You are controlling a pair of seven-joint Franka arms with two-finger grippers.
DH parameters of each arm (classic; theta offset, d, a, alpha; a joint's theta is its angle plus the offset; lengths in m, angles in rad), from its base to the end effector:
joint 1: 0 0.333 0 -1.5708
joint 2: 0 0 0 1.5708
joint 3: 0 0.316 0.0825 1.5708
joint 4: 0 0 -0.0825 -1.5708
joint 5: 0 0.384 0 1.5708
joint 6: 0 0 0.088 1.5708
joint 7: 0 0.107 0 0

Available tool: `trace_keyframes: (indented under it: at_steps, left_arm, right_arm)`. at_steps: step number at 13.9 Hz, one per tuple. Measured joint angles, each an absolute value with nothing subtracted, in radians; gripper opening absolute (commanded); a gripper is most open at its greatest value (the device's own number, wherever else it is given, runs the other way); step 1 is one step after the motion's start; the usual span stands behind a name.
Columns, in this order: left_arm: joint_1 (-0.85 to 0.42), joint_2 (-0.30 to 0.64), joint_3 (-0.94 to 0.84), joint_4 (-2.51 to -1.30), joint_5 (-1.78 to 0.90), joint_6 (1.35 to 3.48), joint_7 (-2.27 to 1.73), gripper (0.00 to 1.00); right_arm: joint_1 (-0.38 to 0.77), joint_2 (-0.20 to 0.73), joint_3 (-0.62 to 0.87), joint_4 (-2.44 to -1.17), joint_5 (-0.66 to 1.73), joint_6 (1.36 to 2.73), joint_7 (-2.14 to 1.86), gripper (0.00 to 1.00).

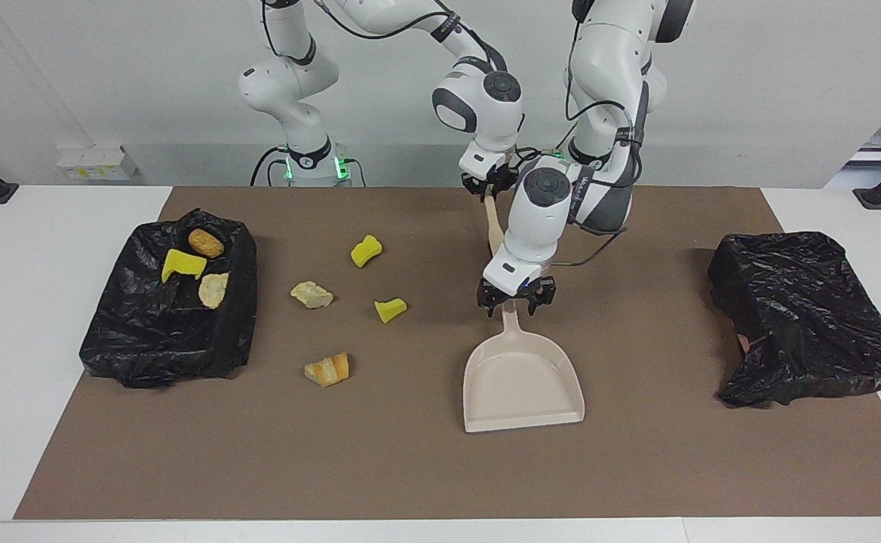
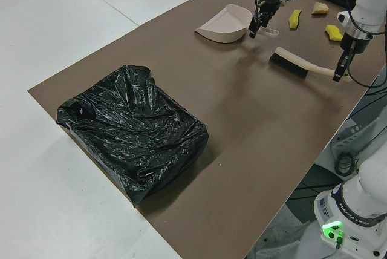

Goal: Sweep and dump trash in bin

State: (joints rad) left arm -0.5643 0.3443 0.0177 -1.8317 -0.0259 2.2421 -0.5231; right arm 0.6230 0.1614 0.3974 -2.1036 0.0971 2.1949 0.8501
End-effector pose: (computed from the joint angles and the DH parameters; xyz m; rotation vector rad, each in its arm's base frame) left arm 0.5476 -0.3350 0.3511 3.0941 -0.0144 0.0764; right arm 0.2930 0.4778 0.3437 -3.0935 -0.1677 0.2287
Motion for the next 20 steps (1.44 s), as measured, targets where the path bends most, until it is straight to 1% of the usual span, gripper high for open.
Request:
trace_keyframes:
  at_steps: [2, 4, 7, 10, 12, 15, 17, 20]
  left_arm:
    - [-0.566, 0.344, 0.018, -1.832, -0.026, 2.228, -0.523, 0.00]
    - [-0.567, 0.344, 0.019, -1.832, -0.025, 2.222, -0.521, 0.00]
    - [-0.567, 0.338, 0.026, -1.824, -0.024, 2.185, -0.477, 0.00]
    - [-0.564, 0.315, 0.044, -1.800, -0.023, 2.104, -0.327, 0.00]
    - [-0.553, 0.297, 0.055, -1.793, -0.020, 2.071, -0.195, 0.00]
    - [-0.520, 0.285, 0.061, -1.792, -0.018, 2.060, 0.011, 0.00]
    - [-0.495, 0.279, 0.063, -1.792, -0.017, 2.058, 0.155, 0.00]
    - [-0.454, 0.257, 0.064, -1.791, 0.000, 2.010, 0.371, 0.00]
  right_arm:
    - [0.623, 0.148, 0.397, -2.105, 0.096, 2.195, 0.866, 0.00]
    - [0.623, 0.115, 0.397, -2.117, 0.095, 2.194, 0.934, 0.00]
    - [0.623, 0.038, 0.397, -2.180, 0.095, 2.182, 1.054, 0.00]
    - [0.622, -0.038, 0.394, -2.259, 0.087, 2.149, 1.141, 0.00]
    - [0.613, -0.097, 0.389, -2.301, 0.048, 2.081, 1.214, 0.00]
    - [0.555, -0.196, 0.386, -2.320, 0.037, 1.937, 1.261, 0.00]
    - [0.526, -0.244, 0.386, -2.368, 0.040, 1.902, 1.322, 0.00]
    - [0.473, -0.261, 0.386, -2.431, 0.105, 1.884, 1.374, 0.00]
